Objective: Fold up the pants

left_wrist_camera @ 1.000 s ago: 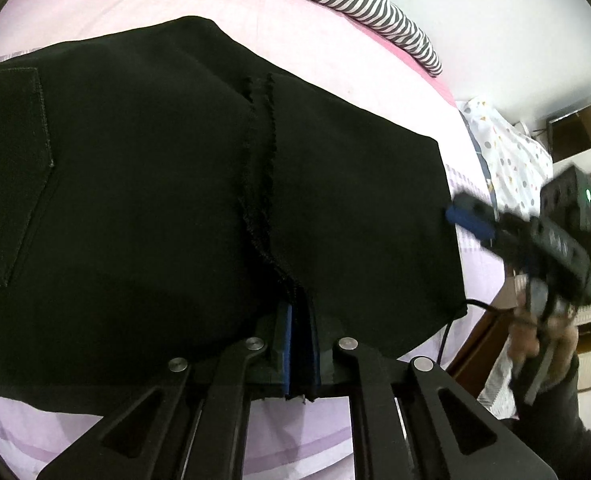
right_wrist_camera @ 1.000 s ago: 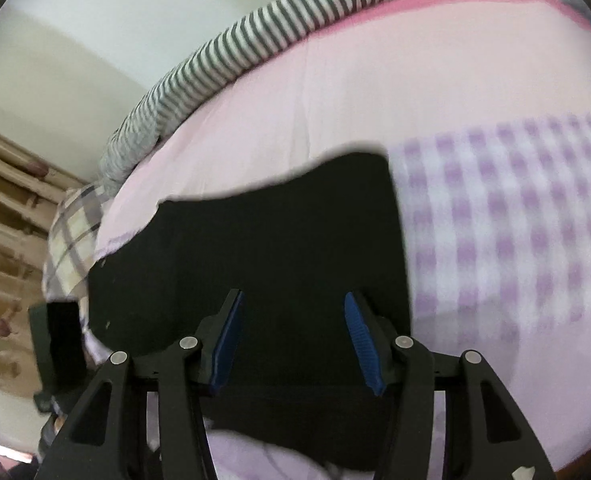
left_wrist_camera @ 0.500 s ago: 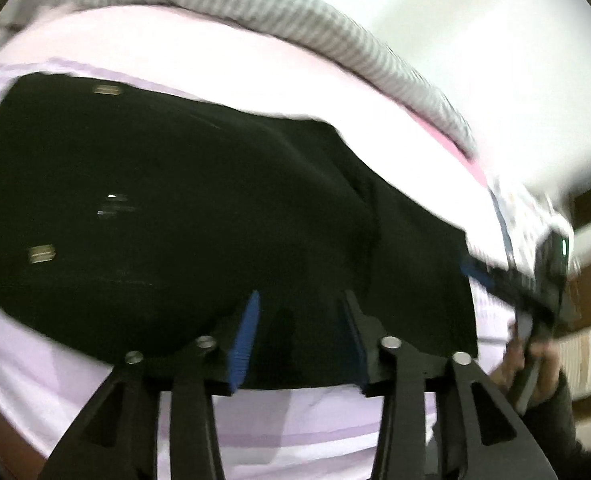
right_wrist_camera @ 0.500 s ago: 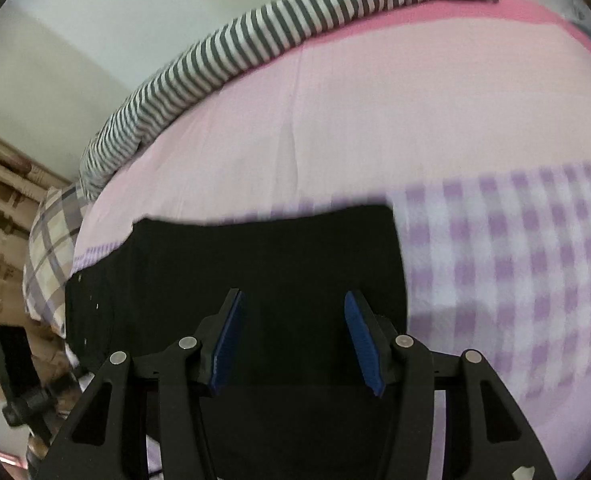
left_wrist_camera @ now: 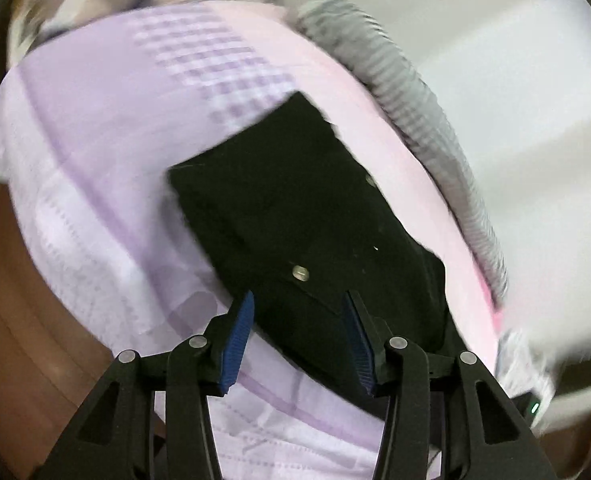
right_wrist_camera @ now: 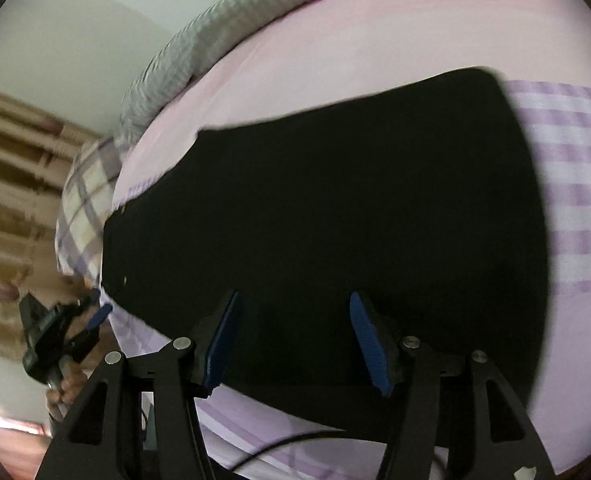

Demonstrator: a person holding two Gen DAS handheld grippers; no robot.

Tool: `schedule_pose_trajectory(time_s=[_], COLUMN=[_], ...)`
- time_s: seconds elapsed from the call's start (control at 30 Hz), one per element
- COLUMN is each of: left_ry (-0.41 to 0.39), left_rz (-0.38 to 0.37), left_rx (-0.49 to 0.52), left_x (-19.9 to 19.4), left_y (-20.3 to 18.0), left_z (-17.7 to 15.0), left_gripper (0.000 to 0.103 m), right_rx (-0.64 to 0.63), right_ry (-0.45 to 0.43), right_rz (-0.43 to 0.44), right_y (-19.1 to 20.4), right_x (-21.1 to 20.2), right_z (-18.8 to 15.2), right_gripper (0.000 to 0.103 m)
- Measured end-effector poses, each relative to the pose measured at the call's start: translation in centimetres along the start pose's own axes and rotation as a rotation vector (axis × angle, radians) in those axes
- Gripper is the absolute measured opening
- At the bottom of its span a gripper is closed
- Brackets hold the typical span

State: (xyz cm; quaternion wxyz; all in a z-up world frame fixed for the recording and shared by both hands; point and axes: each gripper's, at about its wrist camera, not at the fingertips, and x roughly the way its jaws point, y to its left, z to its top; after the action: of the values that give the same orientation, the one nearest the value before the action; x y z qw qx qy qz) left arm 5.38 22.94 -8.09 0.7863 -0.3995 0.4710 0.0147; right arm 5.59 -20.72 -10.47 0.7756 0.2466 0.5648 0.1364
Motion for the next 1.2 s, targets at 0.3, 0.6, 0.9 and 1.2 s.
schedule_pose_trajectory(time_s=[0.3, 0.6, 0.9, 1.2], left_ry=[-0.021, -0.036, -0.123, -0.173], left_rz=[-0.049, -0.106, -0.197, -0.065], left_rx=[-0.235, -0.281, -0.283, -0.136], left_x=[1.1, 2.4, 3.3, 1.9], left_y=[4.3, 6.2, 6.3, 2.8], left_z=[1.3, 2.3, 3.2, 3.3], left_gripper=[0.048, 0.048, 0.058, 0.02], right_rx=[-0.108, -0.116, -0.086, -0.07], right_ry=[0.073, 0.078, 0.099, 0.06], right_rz=[0.079, 0.093, 0.116, 0.132], right_y=[6.0, 7.8, 7.1, 7.0], right_x=[2.9, 3.6, 4.6, 3.6], right_z=[0.5, 1.3, 1.4, 1.5], right_gripper=[0.055, 0.055, 0.055, 0.055])
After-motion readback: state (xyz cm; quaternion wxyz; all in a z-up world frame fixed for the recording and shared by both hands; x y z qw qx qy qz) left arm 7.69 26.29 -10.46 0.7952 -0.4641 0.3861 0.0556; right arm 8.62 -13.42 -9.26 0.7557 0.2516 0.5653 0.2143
